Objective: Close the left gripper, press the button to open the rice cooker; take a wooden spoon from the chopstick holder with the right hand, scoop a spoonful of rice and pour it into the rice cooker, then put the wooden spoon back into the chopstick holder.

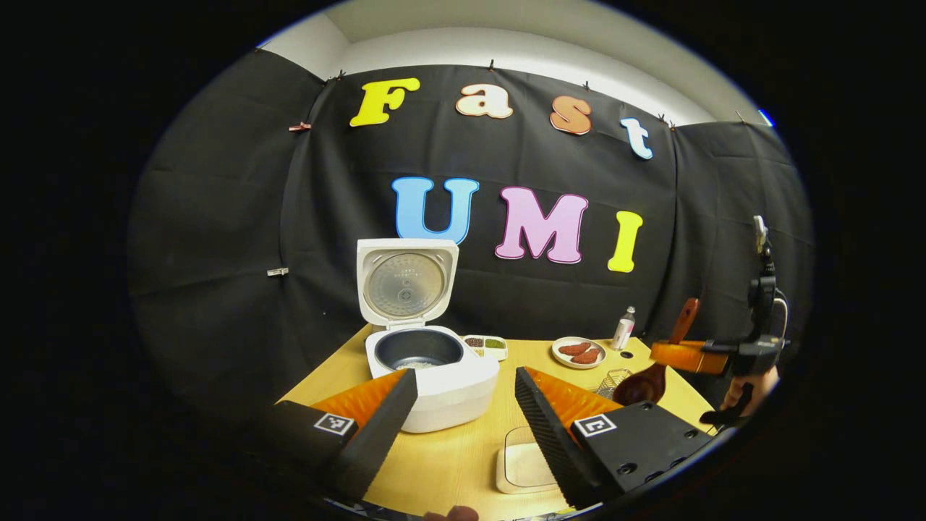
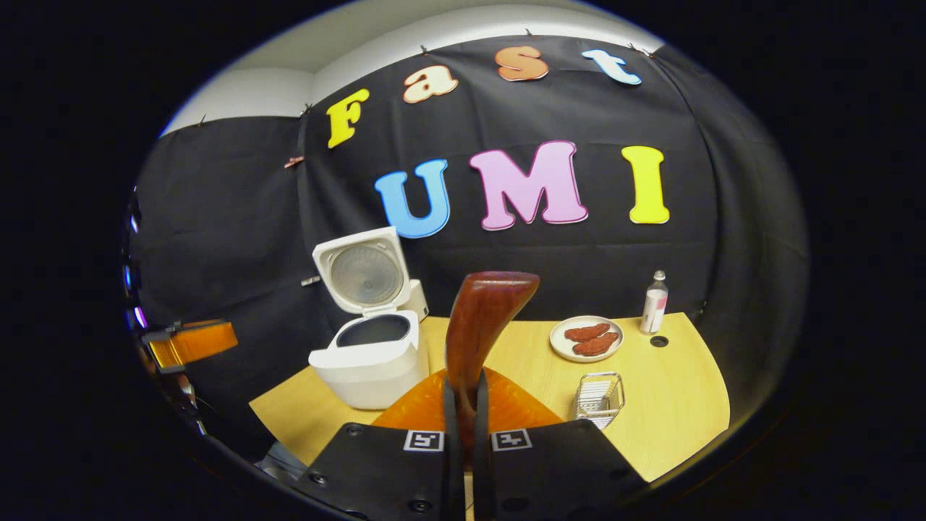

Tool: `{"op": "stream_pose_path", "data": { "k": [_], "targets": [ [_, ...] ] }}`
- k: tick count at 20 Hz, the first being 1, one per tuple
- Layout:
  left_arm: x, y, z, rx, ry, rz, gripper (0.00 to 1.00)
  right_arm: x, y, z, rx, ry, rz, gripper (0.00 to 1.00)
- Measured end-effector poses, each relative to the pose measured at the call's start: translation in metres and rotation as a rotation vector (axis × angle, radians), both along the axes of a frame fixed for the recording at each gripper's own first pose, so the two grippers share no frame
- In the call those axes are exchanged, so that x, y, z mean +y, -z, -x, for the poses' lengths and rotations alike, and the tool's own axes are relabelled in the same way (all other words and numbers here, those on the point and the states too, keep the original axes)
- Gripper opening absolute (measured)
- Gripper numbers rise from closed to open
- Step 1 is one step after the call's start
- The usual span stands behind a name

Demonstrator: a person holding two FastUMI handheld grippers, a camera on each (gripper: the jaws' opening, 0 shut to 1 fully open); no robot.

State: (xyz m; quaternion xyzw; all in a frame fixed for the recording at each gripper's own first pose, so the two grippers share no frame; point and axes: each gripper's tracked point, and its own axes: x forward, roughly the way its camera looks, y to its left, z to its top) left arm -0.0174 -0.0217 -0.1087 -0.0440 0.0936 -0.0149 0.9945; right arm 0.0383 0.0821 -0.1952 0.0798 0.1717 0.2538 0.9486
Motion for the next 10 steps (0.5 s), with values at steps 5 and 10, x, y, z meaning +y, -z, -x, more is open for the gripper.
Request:
{"op": "stream_pose_path", "data": {
  "k": [5, 10],
  "targets": [
    [0.006, 0.000, 0.000, -0.003, 0.048, -0.006, 0.95, 0.044, 0.056, 0.022, 0.051, -0.021, 0.097, 0.09],
    [0.014, 0.004, -0.008, 0.005, 0.070, 0.008, 0.94, 0.082, 0.109, 0.029, 0.144, -0.016, 0.122, 0.10]
  ]
}}
